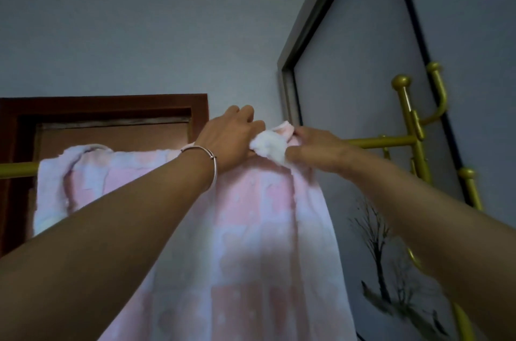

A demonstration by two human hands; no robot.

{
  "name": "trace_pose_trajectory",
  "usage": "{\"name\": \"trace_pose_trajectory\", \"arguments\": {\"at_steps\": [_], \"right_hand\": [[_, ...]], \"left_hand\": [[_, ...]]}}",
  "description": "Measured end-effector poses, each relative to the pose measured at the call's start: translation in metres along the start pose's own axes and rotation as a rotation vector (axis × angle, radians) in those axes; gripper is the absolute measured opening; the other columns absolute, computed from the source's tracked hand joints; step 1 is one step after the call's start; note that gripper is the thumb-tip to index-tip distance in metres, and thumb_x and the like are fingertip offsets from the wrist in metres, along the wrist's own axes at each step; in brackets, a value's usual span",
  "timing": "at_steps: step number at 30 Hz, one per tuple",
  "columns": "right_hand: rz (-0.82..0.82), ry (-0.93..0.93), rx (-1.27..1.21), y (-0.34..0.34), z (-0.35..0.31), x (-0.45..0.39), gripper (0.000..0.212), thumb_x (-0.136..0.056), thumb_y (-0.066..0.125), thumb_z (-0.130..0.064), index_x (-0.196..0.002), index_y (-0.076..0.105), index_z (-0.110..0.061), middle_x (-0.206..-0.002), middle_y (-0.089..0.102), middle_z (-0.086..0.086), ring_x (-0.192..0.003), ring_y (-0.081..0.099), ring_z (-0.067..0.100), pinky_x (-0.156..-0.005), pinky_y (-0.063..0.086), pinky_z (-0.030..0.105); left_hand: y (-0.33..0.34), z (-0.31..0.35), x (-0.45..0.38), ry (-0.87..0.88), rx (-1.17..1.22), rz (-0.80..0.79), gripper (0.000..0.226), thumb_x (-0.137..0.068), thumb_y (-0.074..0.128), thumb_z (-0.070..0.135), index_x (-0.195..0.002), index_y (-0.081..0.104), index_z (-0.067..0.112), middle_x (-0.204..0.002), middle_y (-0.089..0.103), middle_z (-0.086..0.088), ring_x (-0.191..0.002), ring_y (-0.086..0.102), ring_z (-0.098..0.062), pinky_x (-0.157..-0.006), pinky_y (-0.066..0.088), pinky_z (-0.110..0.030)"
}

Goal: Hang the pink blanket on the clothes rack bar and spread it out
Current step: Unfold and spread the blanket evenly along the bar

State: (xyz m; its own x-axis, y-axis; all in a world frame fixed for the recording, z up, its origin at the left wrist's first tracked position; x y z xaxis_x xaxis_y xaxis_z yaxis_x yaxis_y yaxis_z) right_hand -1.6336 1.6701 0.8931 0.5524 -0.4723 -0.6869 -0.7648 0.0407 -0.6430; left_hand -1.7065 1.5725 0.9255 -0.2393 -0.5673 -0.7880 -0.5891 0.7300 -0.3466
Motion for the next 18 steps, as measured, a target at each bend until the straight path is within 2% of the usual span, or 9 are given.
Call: {"name": "trace_pose_trajectory", "arguments": {"at_steps": [2, 4, 6, 9, 11, 14, 16, 17, 18], "right_hand": [[0.011, -0.031, 0.220, 0.006, -0.002, -0.002, 0.053, -0.082, 0.058, -0.030, -0.130, 0.045, -0.012, -0.129, 0.056, 0.012, -0.117, 0.053, 0.030, -0.097, 0.041, 0.033], [0.179, -0.049, 0.412, 0.000, -0.004, -0.005, 0.035, -0.087, 0.052, -0.018, -0.121, 0.050, -0.009, -0.122, 0.061, 0.014, -0.112, 0.055, 0.031, -0.092, 0.041, 0.033], [0.330, -0.045, 0.467, -0.011, -0.003, -0.004, 0.027, -0.088, 0.044, -0.002, -0.111, 0.058, -0.003, -0.114, 0.065, 0.017, -0.108, 0.057, 0.033, -0.086, 0.045, 0.034], [0.375, -0.048, 0.512, -0.013, 0.005, -0.005, 0.030, -0.086, 0.038, 0.006, -0.106, 0.059, -0.002, -0.109, 0.066, 0.018, -0.107, 0.054, 0.031, -0.086, 0.043, 0.034], [0.385, -0.077, 0.513, -0.010, 0.008, -0.009, 0.030, -0.086, 0.038, 0.005, -0.106, 0.059, -0.004, -0.110, 0.065, 0.015, -0.104, 0.054, 0.031, -0.092, 0.038, 0.032], [0.391, -0.055, 0.498, -0.012, 0.020, -0.009, 0.030, -0.085, 0.040, 0.001, -0.108, 0.059, -0.004, -0.114, 0.060, 0.014, -0.110, 0.047, 0.031, -0.091, 0.041, 0.034], [0.405, -0.055, 0.504, -0.015, 0.024, -0.005, 0.031, -0.085, 0.040, -0.001, -0.108, 0.060, -0.003, -0.114, 0.058, 0.015, -0.111, 0.044, 0.032, -0.087, 0.042, 0.036], [0.402, -0.058, 0.504, -0.016, 0.024, -0.003, 0.030, -0.085, 0.040, -0.002, -0.107, 0.060, -0.002, -0.113, 0.058, 0.016, -0.110, 0.044, 0.032, -0.085, 0.042, 0.036], [0.395, -0.057, 0.496, -0.016, 0.025, -0.003, 0.030, -0.085, 0.040, -0.003, -0.106, 0.061, -0.002, -0.113, 0.058, 0.016, -0.110, 0.043, 0.032, -0.084, 0.042, 0.037]], "left_hand": [[-0.002, -0.005, -0.003, -0.051, 0.071, 0.001, 0.030, -0.082, 0.057, 0.038, -0.098, 0.060, 0.013, -0.106, 0.052, -0.014, -0.095, 0.054, -0.033, -0.058, 0.037, -0.035], [-0.004, -0.015, -0.008, -0.151, 0.148, 0.014, 0.032, -0.081, 0.059, 0.040, -0.099, 0.060, 0.013, -0.107, 0.051, -0.015, -0.094, 0.058, -0.035, -0.066, 0.044, -0.038], [-0.008, -0.032, -0.016, -0.296, 0.221, 0.063, 0.036, -0.081, 0.060, 0.041, -0.103, 0.060, 0.012, -0.110, 0.050, -0.017, -0.094, 0.060, -0.037, -0.072, 0.046, -0.039], [-0.008, -0.054, -0.030, -0.460, 0.169, 0.117, 0.032, -0.085, 0.058, 0.029, -0.109, 0.057, 0.008, -0.117, 0.047, -0.020, -0.097, 0.060, -0.043, -0.077, 0.048, -0.044], [0.012, -0.060, -0.039, -0.537, 0.086, -0.023, 0.034, -0.085, 0.058, 0.021, -0.115, 0.054, 0.006, -0.124, 0.045, -0.020, -0.105, 0.058, -0.044, -0.085, 0.048, -0.046], [0.066, -0.050, -0.044, -0.518, -0.030, -0.461, 0.041, -0.092, 0.049, 0.020, -0.128, 0.049, 0.001, -0.137, 0.048, -0.021, -0.124, 0.050, -0.037, -0.102, 0.041, -0.040], [0.071, -0.043, -0.045, -0.491, 0.012, -0.532, 0.039, -0.093, 0.049, 0.016, -0.128, 0.051, 0.001, -0.138, 0.051, -0.017, -0.126, 0.050, -0.033, -0.104, 0.041, -0.036], [0.067, -0.045, -0.049, -0.503, 0.112, -0.501, 0.037, -0.092, 0.051, 0.013, -0.127, 0.053, 0.002, -0.134, 0.054, -0.016, -0.121, 0.053, -0.031, -0.099, 0.045, -0.033], [0.064, -0.043, -0.053, -0.500, 0.254, -0.475, 0.032, -0.091, 0.052, 0.011, -0.122, 0.057, 0.002, -0.128, 0.058, -0.017, -0.112, 0.060, -0.029, -0.089, 0.052, -0.028]]}}
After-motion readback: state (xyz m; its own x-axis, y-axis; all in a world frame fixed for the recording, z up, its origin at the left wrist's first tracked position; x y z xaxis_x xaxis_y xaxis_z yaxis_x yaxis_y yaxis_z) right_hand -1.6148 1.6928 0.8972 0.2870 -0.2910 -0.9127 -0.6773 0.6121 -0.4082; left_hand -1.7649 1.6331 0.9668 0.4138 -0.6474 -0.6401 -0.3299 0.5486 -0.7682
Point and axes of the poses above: each hand's wrist, its own x-axis away from the middle knuckle, its own y-axis out of the palm, z = x × y, the point moved 8 cm from there along -x, towards the middle knuckle
